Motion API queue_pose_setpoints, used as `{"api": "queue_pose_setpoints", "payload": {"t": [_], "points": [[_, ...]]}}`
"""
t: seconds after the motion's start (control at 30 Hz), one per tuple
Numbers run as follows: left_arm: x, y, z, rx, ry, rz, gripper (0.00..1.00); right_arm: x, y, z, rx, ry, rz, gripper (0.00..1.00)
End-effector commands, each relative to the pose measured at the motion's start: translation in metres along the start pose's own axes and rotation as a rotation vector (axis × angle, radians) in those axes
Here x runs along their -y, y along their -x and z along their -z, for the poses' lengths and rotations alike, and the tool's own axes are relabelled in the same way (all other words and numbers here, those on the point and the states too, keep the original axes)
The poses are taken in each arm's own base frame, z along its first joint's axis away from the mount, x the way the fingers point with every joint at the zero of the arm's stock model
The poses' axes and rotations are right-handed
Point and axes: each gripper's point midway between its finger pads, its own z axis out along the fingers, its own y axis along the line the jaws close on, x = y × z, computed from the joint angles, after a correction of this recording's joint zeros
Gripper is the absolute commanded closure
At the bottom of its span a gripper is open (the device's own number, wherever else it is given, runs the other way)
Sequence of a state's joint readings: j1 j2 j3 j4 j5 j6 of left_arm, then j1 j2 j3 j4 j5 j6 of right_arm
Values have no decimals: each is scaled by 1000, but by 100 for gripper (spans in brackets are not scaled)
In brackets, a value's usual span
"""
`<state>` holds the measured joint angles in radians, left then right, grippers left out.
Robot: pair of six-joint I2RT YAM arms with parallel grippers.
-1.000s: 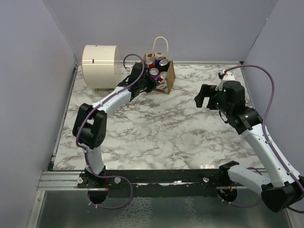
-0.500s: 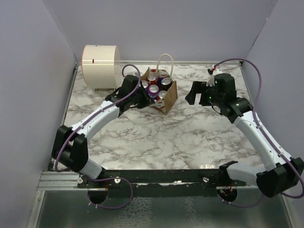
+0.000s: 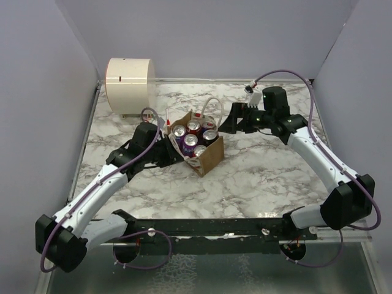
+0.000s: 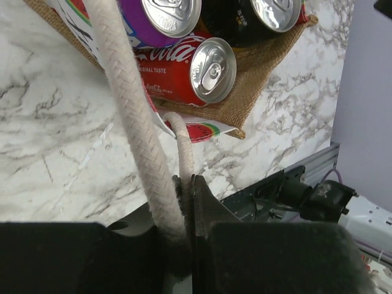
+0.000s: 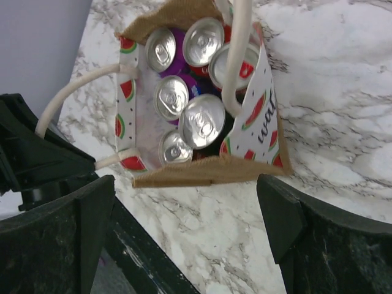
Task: Take the beverage out of the canvas bag
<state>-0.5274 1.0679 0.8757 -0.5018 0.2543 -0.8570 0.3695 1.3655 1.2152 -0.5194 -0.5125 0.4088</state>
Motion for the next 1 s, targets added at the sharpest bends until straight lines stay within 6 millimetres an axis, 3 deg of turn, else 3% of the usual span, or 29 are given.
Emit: {"api": "queue_pose_setpoints", "payload": {"t": [0.0,0.17,0.3,0.4,0.47,0.57,0.67,0.8,0.97], "points": [[-14,-30,32,-79,52,-12,88,-28,26,-16,18,159,22,1],[-29,-21,48,-52,190,-22,92,-24,32,-43,-31,190,-10,4],[-31,-13,48,-45,235,-47,96,-25,48,-66,-45,235,10,15],[-35,-6,50,-29,284,-39,100,-20,52,-80,-74,237,-3,32],[-32,1,53,-16,299,-45,100,-26,54,-82,-96,273,-15,55],[-29,13,60,16,327,-59,100,-34,51,-75,-100,293,-33,85],[-19,24,61,45,307,-84,100,-42,43,-57,-84,275,-20,97],[-7,30,54,52,260,-78,100,-50,25,-31,-82,260,-14,98],[6,31,42,20,202,-76,100,-79,-10,-4,-120,315,-20,98]]}}
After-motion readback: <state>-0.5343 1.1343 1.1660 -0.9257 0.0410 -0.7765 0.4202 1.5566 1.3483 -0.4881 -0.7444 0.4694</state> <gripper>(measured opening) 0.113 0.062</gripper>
